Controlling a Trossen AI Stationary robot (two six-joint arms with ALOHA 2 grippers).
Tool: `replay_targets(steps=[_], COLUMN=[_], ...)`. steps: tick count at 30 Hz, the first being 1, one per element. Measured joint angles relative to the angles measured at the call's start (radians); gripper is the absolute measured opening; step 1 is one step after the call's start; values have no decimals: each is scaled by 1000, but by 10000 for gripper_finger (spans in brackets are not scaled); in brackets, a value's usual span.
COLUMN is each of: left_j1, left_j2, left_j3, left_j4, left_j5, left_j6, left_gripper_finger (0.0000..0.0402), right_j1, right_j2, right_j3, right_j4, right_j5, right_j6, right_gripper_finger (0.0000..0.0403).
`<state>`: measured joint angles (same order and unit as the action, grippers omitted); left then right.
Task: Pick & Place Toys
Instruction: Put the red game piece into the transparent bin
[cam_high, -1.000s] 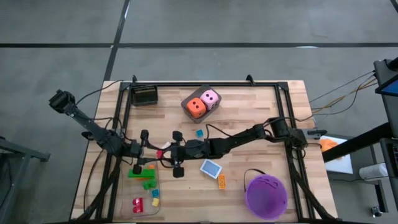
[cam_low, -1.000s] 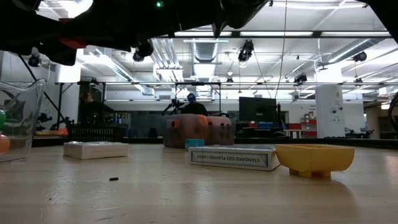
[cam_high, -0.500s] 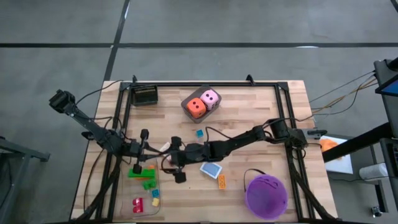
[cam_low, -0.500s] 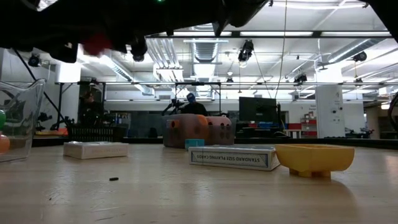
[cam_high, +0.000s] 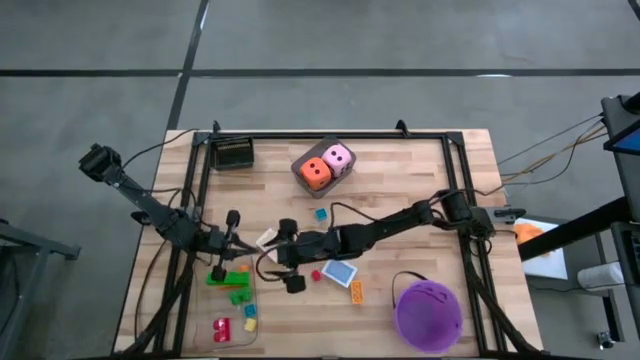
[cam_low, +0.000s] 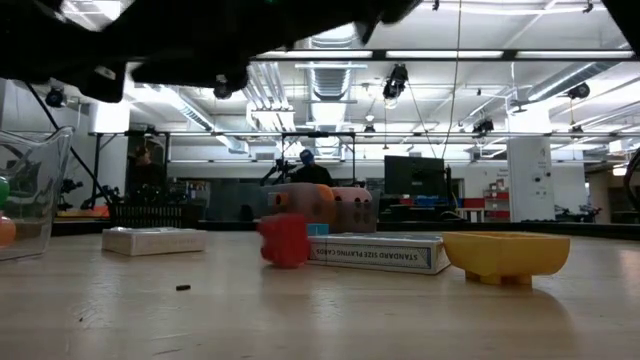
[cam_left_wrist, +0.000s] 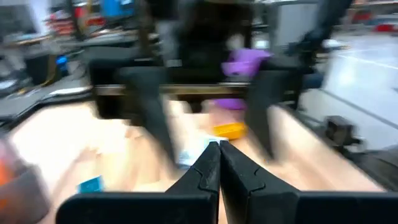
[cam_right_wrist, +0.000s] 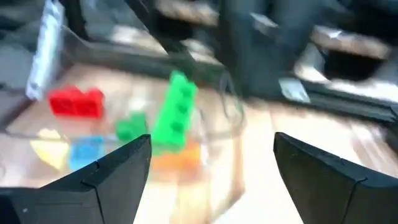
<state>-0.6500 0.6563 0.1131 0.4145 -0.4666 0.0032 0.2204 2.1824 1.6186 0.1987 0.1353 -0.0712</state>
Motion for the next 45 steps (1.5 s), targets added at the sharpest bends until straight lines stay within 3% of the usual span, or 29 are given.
replay_targets(steps=[5,8,15,21,25,35,40,45], left_j1=[1,2,2,2,2,2,2,0], left_j2=[0,0,0,0,0,-10,-67,-119], left_j3=[-1,0,-1,-1,-1,12,64,67], left_j4=[0,2,3,3,11,-29,-186,-210], left_j5=[16,10,2,-2,-37,-83,-140,-140], left_j6=[0,0,0,-3,-7,5,-15,-27], left_gripper_finger=[8,9,9,24,80,280,327,337], right_j1=[50,61,74,97,107,113,114,114], right_j2=[-62,-70,-68,-38,4,30,52,67], right_j3=[33,63,64,64,69,70,71,70], right_j4=[-432,-679,-766,-748,-731,-725,-692,-684], right_j5=[66,27,-29,-48,-100,-80,-83,-82], right_j6=[94,211,421,423,415,305,266,259], right_gripper_finger=[338,338,338,338,338,338,338,338])
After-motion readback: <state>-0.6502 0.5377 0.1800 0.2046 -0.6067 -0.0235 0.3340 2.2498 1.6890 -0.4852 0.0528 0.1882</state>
